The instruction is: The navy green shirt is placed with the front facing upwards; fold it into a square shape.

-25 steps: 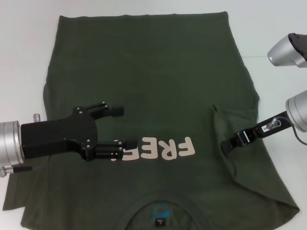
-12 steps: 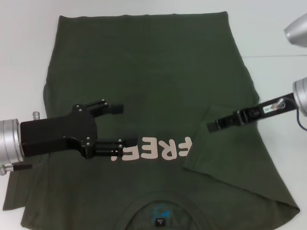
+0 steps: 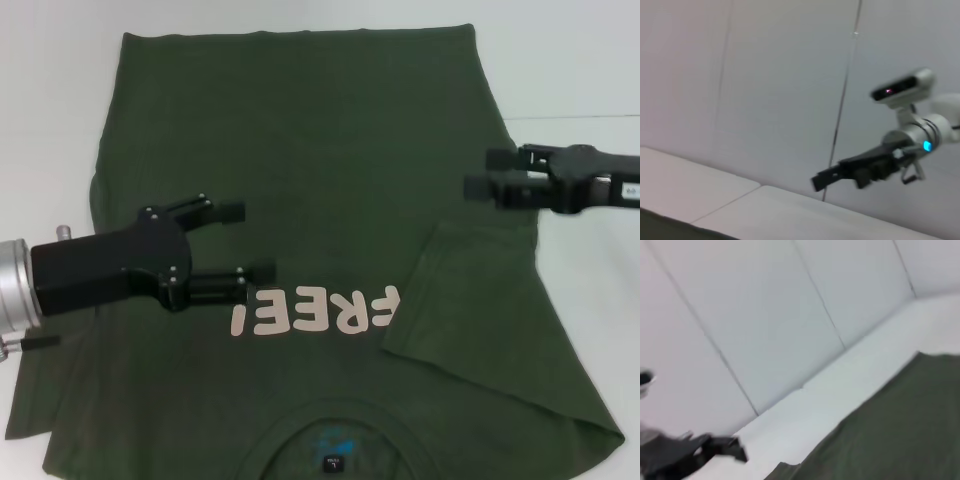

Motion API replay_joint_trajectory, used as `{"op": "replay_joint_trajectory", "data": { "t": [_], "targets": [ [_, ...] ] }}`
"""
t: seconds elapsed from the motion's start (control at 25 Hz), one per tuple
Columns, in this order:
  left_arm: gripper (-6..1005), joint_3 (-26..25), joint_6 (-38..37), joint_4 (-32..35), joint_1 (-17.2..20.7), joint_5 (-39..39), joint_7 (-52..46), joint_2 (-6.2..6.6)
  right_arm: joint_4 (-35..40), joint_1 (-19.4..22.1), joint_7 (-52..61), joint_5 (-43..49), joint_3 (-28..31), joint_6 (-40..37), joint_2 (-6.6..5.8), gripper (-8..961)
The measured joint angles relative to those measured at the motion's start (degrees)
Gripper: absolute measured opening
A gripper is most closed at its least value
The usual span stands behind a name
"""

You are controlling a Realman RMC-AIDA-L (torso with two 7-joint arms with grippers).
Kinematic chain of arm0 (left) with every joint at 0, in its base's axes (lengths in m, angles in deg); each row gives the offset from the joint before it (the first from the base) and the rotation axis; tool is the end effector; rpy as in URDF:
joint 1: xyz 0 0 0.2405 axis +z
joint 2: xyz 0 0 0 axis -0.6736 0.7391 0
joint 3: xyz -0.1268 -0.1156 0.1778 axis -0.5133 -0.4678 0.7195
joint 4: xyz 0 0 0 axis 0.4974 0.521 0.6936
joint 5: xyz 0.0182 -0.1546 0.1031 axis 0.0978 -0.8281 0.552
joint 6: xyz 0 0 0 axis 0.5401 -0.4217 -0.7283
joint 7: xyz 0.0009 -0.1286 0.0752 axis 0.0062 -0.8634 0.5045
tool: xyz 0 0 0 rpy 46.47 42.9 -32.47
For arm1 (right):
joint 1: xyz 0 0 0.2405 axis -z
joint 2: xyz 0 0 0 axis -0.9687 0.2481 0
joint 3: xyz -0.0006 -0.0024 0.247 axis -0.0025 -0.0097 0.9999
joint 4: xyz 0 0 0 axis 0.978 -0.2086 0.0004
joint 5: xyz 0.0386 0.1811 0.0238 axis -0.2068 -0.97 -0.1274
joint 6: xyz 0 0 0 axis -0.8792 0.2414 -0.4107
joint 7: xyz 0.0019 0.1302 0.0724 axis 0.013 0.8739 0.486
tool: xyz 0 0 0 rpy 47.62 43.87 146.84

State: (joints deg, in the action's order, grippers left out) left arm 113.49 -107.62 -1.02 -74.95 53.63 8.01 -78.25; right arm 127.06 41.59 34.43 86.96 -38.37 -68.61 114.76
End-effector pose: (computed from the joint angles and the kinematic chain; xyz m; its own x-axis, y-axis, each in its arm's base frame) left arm -0.2107 0.3033 0.0163 0.7282 0.2218 0.6485 0.3790 -0.9187 -0.1113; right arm 0.2179 0.3428 0.0592 0.6659 -0.4619 -0.5858 -0.6122 -0.7871 -0.0754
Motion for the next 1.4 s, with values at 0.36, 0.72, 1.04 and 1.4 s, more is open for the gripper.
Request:
{"op": "replay_joint_trajectory", "data": {
  "t": [0.36, 0.72, 1.04, 1.4],
  "targets": [
    [943, -0.59, 1.49, 1.61, 0.18, -1.27, -7.55, 0.29, 0.03, 4.95, -27.97, 0.1, -0.5, -9.92, 3.71, 905],
    [942, -0.5, 3.76, 8.49, 4.93, 2.1, -19.11, -0.34, -0.08, 6.33, -35.07, 0.32, -1.18, -12.59, 4.81, 909],
    [940, -0.56, 4.98, 24.96, 10.55, 10.11, -39.92, -2.01, -2.66, 5.02, -36.01, 0.24, -3.51, -7.41, 5.34, 906],
    [939, -0.48, 2.41, 38.11, 13.08, 19.32, -55.35, -2.32, -7.99, 2.37, -37.12, 0.17, -5.86, -3.69, 5.39, 901]
  ]
}}
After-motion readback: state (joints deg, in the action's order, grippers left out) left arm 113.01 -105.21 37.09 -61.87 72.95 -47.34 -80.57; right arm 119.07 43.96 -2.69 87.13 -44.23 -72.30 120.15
